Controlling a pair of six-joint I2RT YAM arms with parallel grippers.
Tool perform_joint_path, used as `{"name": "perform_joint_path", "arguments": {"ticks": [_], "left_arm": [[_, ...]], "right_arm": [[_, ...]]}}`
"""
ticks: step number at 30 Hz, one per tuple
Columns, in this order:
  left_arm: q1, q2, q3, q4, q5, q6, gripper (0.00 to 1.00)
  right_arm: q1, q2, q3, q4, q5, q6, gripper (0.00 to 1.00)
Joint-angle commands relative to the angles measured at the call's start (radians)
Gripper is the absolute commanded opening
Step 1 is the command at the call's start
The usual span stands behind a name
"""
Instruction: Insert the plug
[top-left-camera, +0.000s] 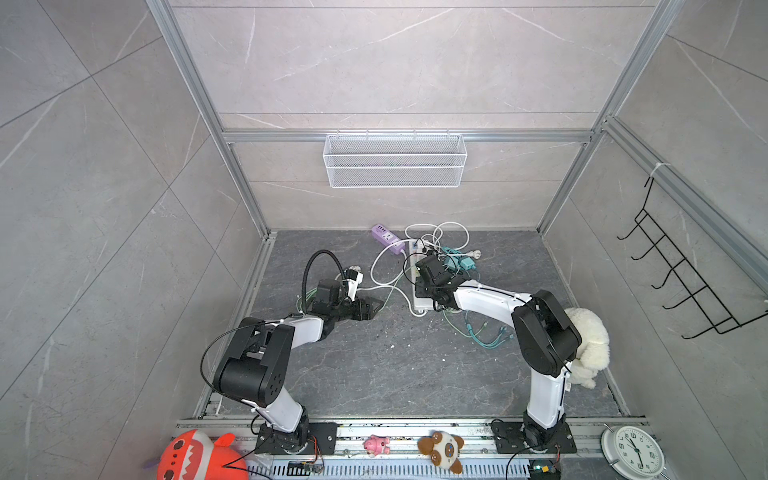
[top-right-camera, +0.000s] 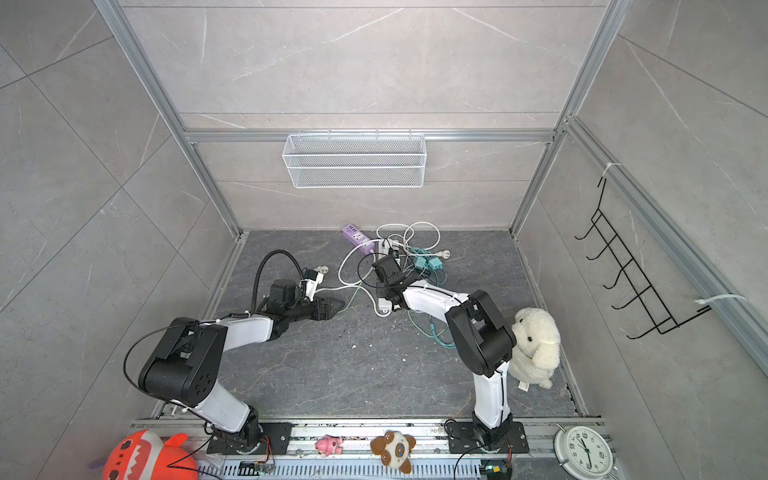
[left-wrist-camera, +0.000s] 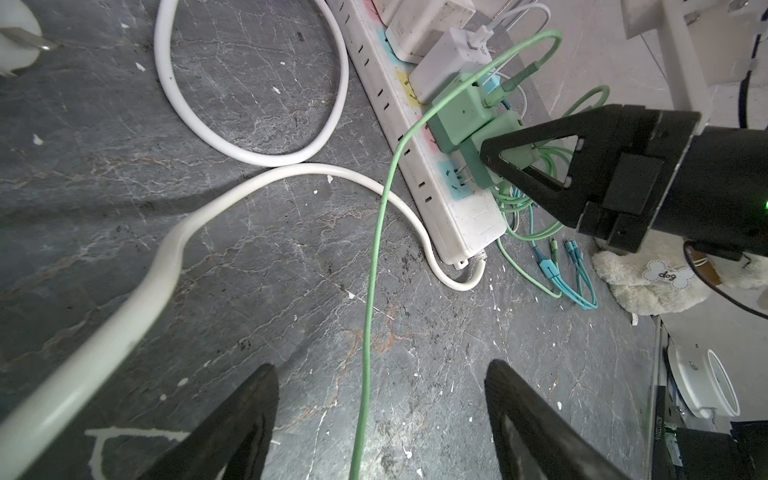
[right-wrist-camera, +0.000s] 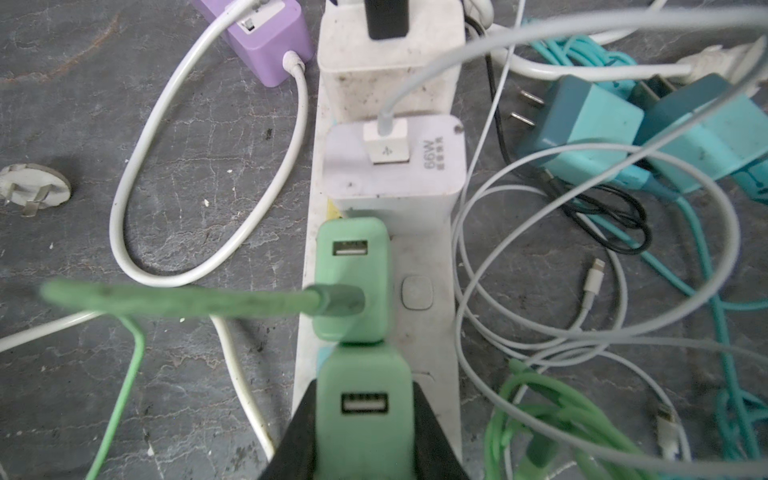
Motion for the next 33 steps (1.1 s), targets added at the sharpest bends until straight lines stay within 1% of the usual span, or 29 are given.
{"name": "perform_joint_path", "arguments": {"ticks": [1, 5, 7, 9, 14, 19, 21, 26, 31, 33], "left_arm": [[0.007, 0.006, 0.015, 0.035, 0.030, 0.019, 0.80], [0.008, 0.009, 0.017, 0.036, 0.033, 0.018, 0.80], [0.008, 0.011, 0.017, 0.040, 0.036, 0.015, 0.80], [0.009, 0.008, 0.017, 0.039, 0.036, 0.014, 0.80], [0.015, 0.003, 0.011, 0.043, 0.034, 0.016, 0.80], [0.017, -0.005, 0.005, 0.046, 0.040, 0.010, 0.80], [0.018, -0.015, 0.001, 0.044, 0.040, 0.009, 0.80], [0.020, -0.042, -0.015, 0.045, 0.039, 0.009, 0.80], [0.026, -0.055, -0.024, 0.044, 0.039, 0.010, 0.80], [0.029, -0.056, -0.026, 0.047, 0.038, 0.011, 0.80]], "right_arm": [[-0.009, 0.111, -0.045, -0.108, -0.033, -0.007, 0.00], [-0.009, 0.106, -0.045, -0.134, -0.040, -0.010, 0.00], [-0.009, 0.115, -0.023, -0.179, -0.049, -0.015, 0.00], [-0.006, 0.132, 0.011, -0.267, -0.052, -0.017, 0.00], [-0.003, 0.109, -0.046, -0.300, -0.052, -0.003, 0.00], [-0.004, 0.090, -0.076, -0.305, 0.007, 0.048, 0.00], [-0.003, 0.113, -0.035, -0.374, 0.032, 0.091, 0.00], [0.013, 0.154, 0.050, -0.443, 0.051, 0.147, 0.00], [0.012, 0.182, 0.059, -0.423, 0.037, 0.158, 0.00], [0.013, 0.185, 0.047, -0.389, 0.018, 0.152, 0.00]]}}
